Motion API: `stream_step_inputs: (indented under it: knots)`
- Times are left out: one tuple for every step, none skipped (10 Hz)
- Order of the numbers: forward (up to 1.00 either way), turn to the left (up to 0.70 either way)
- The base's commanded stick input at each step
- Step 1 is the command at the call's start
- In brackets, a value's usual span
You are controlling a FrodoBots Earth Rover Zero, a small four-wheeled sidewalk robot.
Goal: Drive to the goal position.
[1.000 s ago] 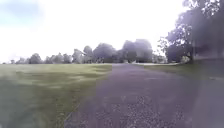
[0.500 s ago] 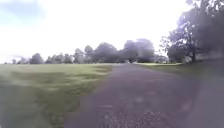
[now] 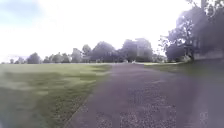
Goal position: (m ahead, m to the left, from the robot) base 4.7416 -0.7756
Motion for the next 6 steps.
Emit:
stream_step_inputs:
  knots:
    - [0.70, -0.23]
    - [0.70, -0.23]
    - [0.70, -0.23]
    - [0.70, -0.23]
    - [0.70, -0.23]
    - [0.70, -0.23]
